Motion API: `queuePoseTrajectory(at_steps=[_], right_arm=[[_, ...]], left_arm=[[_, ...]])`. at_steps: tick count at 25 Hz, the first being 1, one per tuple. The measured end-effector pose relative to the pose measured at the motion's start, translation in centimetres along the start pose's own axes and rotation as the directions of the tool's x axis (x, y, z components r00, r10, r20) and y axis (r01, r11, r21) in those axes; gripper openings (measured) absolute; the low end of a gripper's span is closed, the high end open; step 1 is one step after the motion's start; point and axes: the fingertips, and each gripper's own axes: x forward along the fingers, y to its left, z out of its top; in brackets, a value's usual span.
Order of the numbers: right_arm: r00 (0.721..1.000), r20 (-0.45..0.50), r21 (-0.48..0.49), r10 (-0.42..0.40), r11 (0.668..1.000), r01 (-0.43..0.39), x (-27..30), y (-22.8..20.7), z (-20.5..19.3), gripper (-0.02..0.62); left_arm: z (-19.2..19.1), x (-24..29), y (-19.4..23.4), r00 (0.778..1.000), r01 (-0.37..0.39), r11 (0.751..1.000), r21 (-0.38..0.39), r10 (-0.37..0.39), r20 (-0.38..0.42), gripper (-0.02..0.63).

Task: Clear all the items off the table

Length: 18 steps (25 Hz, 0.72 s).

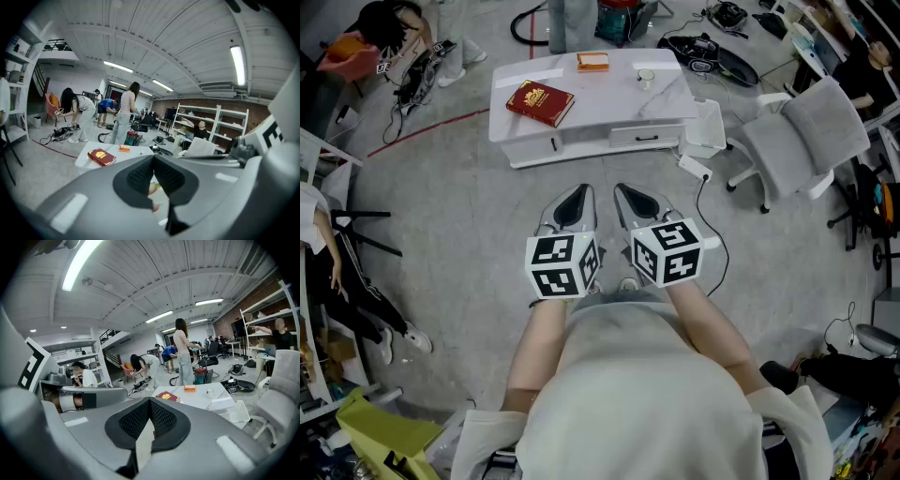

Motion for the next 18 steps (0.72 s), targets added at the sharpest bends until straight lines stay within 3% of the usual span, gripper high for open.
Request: queuePoseTrajectory(at_steps=[18], right_arm=[[1.0, 0.025, 0.012, 0.001, 1.0, -0.002, 2.2, 2.1, 0.5, -0.002]], left_arm=[[0.0, 0.0, 2.6, 1.0, 0.021, 1.0, -0.002, -0.021, -0.018, 0.008]])
